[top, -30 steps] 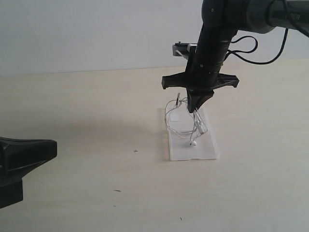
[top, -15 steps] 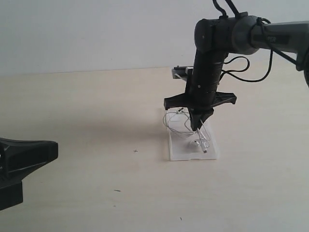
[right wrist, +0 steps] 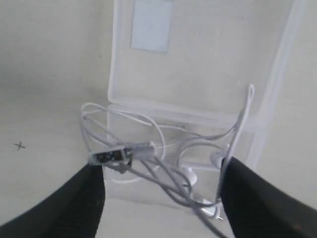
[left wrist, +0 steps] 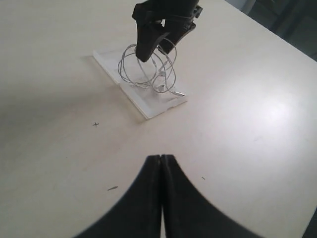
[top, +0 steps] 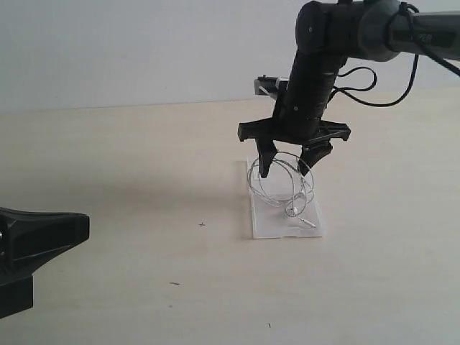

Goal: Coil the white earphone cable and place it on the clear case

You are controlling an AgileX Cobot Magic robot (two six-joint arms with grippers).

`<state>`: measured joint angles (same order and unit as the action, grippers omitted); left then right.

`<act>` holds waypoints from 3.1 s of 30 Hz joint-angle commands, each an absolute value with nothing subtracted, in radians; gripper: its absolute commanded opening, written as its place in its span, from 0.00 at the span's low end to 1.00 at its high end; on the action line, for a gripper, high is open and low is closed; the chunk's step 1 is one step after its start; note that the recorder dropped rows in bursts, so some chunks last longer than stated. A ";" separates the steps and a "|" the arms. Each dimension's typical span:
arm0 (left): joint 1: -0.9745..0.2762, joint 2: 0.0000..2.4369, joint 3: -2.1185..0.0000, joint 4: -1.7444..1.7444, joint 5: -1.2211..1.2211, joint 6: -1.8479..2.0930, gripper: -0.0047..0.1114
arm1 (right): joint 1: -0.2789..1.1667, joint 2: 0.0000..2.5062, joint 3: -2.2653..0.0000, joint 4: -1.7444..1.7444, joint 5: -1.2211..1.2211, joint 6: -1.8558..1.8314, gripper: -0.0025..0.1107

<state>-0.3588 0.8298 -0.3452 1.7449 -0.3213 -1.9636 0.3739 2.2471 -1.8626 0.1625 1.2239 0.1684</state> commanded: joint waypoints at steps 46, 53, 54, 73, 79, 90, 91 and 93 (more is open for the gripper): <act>-0.359 0.833 -0.342 1.744 -0.312 -1.961 0.04 | 0.372 0.672 -1.584 0.052 1.221 0.116 0.02; -0.359 0.833 -0.342 1.744 -0.312 -1.961 0.04 | 0.332 0.520 -1.569 0.051 1.221 0.127 0.02; -0.359 0.833 -0.342 1.744 -0.312 -1.961 0.04 | 0.312 0.503 -1.550 0.051 1.221 0.134 0.02; -0.359 0.833 -0.342 1.744 -0.312 -1.961 0.04 | 0.163 0.190 -0.336 0.009 0.322 -0.140 0.02; -0.359 0.833 -0.342 1.744 -0.312 -1.961 0.04 | 0.163 0.190 -0.175 0.000 0.249 -0.078 0.02; -0.359 0.833 -0.342 1.744 -0.312 -1.961 0.04 | 0.163 0.000 -0.051 -0.005 0.217 0.000 0.02; -0.359 0.833 -0.342 1.744 -0.312 -1.961 0.04 | 0.163 0.000 -0.048 -0.005 0.220 0.000 0.02; -0.359 0.833 -0.342 1.744 -0.312 -1.961 0.04 | 0.159 0.000 -0.039 0.000 0.223 0.012 0.02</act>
